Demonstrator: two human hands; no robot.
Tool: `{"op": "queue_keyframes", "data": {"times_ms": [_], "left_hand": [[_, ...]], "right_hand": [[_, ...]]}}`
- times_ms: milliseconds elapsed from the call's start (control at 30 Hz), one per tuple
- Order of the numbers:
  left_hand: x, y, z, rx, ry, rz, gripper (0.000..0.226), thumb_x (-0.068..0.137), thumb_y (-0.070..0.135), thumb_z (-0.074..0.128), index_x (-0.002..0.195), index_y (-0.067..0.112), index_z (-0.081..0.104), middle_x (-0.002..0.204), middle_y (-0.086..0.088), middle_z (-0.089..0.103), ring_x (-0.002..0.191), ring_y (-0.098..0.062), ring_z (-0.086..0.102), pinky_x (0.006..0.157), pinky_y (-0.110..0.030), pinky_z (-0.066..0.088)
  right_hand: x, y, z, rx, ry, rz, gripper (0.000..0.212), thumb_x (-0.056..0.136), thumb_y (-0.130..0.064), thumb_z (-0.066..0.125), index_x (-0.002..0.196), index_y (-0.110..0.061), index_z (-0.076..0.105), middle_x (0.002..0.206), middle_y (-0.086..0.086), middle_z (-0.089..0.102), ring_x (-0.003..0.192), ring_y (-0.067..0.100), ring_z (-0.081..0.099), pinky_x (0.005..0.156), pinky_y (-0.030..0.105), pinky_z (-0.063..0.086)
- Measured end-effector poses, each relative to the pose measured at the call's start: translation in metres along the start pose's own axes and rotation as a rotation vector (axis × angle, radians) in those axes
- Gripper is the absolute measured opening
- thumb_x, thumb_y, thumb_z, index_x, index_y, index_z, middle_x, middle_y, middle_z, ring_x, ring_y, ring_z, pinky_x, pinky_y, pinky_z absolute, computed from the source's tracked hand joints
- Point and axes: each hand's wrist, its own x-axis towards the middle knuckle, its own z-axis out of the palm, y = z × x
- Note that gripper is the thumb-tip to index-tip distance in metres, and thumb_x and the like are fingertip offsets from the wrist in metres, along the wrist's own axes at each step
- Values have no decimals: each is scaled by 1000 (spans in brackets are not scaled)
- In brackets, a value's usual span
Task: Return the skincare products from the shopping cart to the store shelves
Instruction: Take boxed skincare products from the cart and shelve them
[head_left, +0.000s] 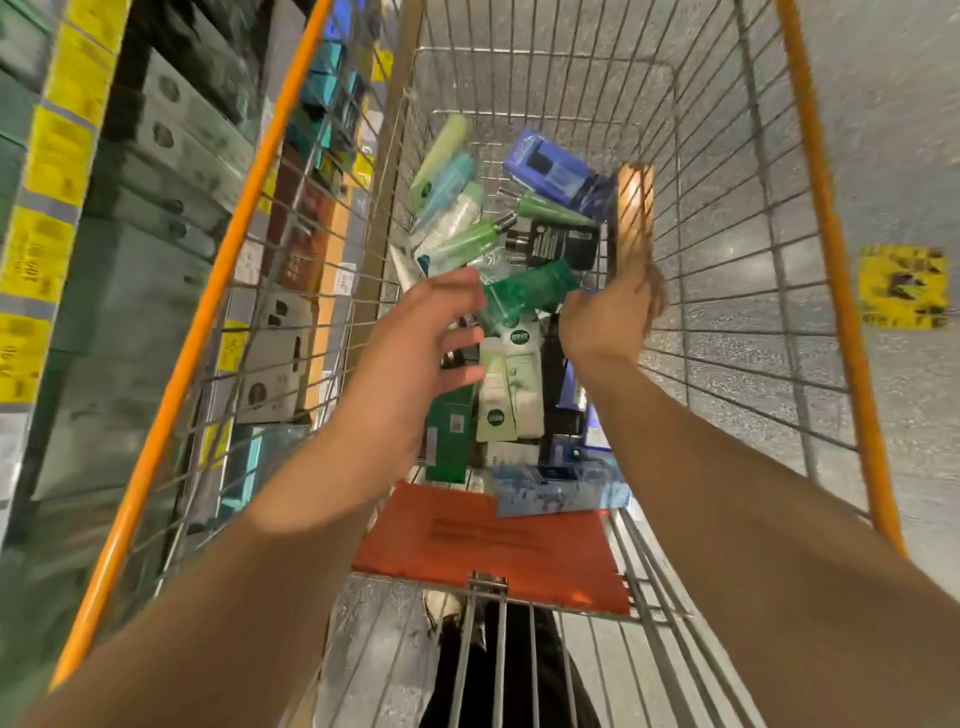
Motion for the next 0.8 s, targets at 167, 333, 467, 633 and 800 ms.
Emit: {"op": "queue_keyframes", "data": {"times_ms": [167, 333, 467, 633, 800], "left_hand": [[15, -6, -8, -26, -5, 8, 59, 55, 46, 73, 111, 29, 72, 127, -3, 70, 103, -17, 65, 77, -33, 54], [25, -21, -15, 16, 27, -3, 58, 59, 47, 71, 114, 31, 72, 123, 1, 72, 110, -20, 66, 84, -38, 56], [26, -28, -12, 47, 28, -28, 43, 73, 41, 66, 115, 33, 73, 114, 9, 75, 115, -20, 67, 91, -40, 56], [20, -24, -9, 100, 41, -44, 19, 89, 37, 71, 108, 35, 73, 107, 12, 76, 111, -18, 67, 93, -40, 57], [14, -13, -13, 143, 78, -64, 14, 97, 29, 65, 109, 32, 72, 110, 7, 75, 107, -17, 68, 84, -38, 57]], "right_hand": [[30, 9, 25, -67, -12, 2, 84, 98, -15, 53, 164, -11, 2, 173, 11, 4, 159, 30, 1, 125, 34, -9], [43, 16, 41, -203, 0, 23, 64, 93, -22, 55, 149, 0, 33, 156, 27, 35, 149, 42, 27, 124, 52, 23], [52, 26, 34, -270, 19, -46, 57, 92, -11, 58, 146, -3, 41, 152, 26, 34, 140, 41, 33, 114, 47, 30], [52, 24, 42, -56, 105, 93, 61, 91, 15, 49, 142, -19, 49, 143, 15, 38, 113, 23, 44, 94, 27, 41], [32, 15, 47, 255, 102, 192, 40, 99, -7, 57, 138, -11, 49, 135, 12, 53, 119, 25, 54, 89, 9, 32]]}}
